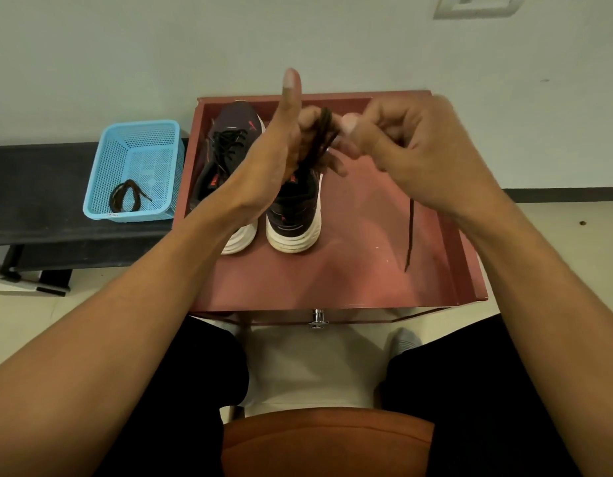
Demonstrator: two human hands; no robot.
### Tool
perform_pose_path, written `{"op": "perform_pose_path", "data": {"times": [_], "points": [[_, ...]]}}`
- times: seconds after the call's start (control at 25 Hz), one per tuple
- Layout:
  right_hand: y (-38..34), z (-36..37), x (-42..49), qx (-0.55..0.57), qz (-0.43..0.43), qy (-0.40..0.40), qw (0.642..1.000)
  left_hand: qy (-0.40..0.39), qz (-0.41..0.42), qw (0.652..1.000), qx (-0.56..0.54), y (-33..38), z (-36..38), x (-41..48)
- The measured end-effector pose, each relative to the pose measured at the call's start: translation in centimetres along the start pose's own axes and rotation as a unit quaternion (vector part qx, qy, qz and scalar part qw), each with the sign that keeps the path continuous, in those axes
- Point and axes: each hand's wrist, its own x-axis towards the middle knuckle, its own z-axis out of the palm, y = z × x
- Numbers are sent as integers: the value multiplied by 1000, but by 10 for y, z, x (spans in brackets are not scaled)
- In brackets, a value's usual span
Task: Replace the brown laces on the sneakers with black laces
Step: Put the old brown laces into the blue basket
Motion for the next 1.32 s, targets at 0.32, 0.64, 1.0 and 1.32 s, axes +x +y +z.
{"op": "perform_pose_path", "data": {"times": [0.32, 0.64, 1.0, 1.32], "points": [[37, -15, 8, 9, 38, 92, 995, -167, 2, 976, -137, 14, 13, -9], [27, 23, -2, -83, 68, -127, 986, -105, 55, 946, -301, 27, 1, -9], [0, 2, 1, 14, 17, -9, 1000, -53, -34, 994, -89, 6, -6, -2], [27, -2, 6, 23, 62, 42, 997, -121, -29, 987, -102, 6, 8, 1]]}}
